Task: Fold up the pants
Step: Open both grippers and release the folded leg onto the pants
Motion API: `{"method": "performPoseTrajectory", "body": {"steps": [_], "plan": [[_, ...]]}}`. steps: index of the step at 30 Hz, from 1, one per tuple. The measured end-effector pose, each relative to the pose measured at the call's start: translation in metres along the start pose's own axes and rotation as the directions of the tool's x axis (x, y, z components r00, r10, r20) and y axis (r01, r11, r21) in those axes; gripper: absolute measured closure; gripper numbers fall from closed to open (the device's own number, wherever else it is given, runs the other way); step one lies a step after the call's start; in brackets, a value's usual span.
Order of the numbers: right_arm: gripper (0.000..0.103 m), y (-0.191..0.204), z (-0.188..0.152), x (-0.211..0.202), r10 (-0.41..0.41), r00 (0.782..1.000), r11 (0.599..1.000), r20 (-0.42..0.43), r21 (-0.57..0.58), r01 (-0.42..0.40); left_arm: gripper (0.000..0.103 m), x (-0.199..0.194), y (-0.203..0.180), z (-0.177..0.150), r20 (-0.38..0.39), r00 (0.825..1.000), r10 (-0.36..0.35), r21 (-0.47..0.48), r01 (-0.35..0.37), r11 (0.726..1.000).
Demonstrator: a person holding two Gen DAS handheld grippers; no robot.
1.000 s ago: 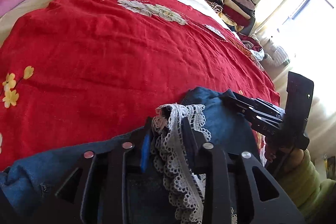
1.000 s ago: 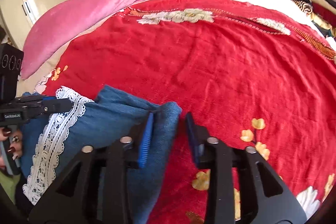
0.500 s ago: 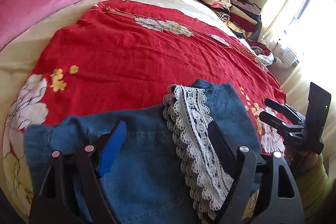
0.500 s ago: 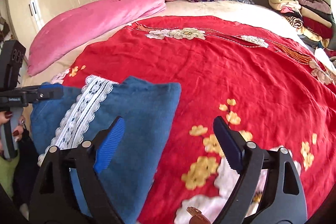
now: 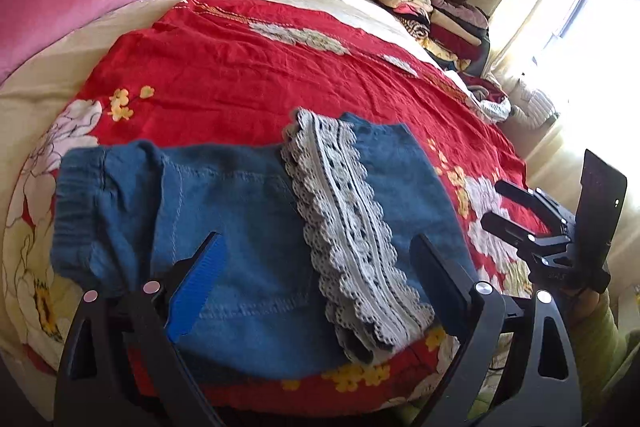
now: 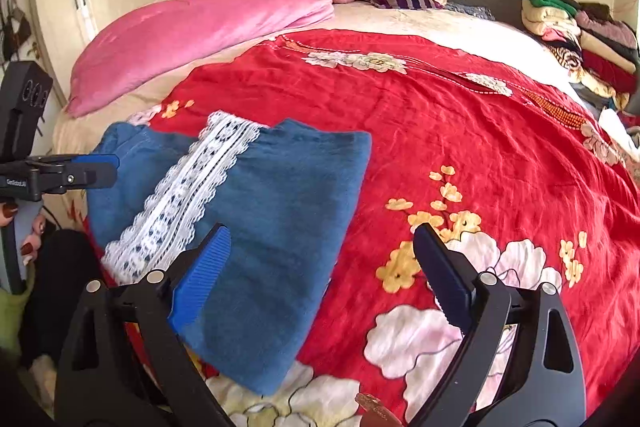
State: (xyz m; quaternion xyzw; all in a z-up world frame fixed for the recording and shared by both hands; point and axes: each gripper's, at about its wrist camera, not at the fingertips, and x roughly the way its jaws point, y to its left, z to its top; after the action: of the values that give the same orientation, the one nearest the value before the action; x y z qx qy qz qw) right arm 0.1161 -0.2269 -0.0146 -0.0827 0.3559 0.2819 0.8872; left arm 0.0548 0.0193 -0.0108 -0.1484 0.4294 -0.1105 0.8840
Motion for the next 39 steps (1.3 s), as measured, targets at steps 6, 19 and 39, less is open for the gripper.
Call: {"method": "performPoseTrajectory", "body": {"steps": [6, 19, 39], "plan": [[0.015, 0.009, -0.011, -0.007, -0.010, 1.000, 1.000, -0.014, -0.025, 0.009, 0.011, 0.002, -0.012, -0.017, -0.057, 0.998, 0.009, 0.018, -0.008, 1.000], [0.014, -0.001, -0.033, -0.019, -0.030, 0.999, 1.000, -0.022, -0.002, 0.030, 0.011, 0.023, -0.025, -0.043, -0.120, 0.992, 0.024, -0.013, -0.026, 1.000], [0.056, 0.053, -0.041, -0.002, 0.099, 0.992, 0.984, -0.083, -0.142, -0.110, 0.023, 0.025, -0.029, -0.061, -0.143, 0.982, 0.123, 0.148, -0.102, 0.984]]}}
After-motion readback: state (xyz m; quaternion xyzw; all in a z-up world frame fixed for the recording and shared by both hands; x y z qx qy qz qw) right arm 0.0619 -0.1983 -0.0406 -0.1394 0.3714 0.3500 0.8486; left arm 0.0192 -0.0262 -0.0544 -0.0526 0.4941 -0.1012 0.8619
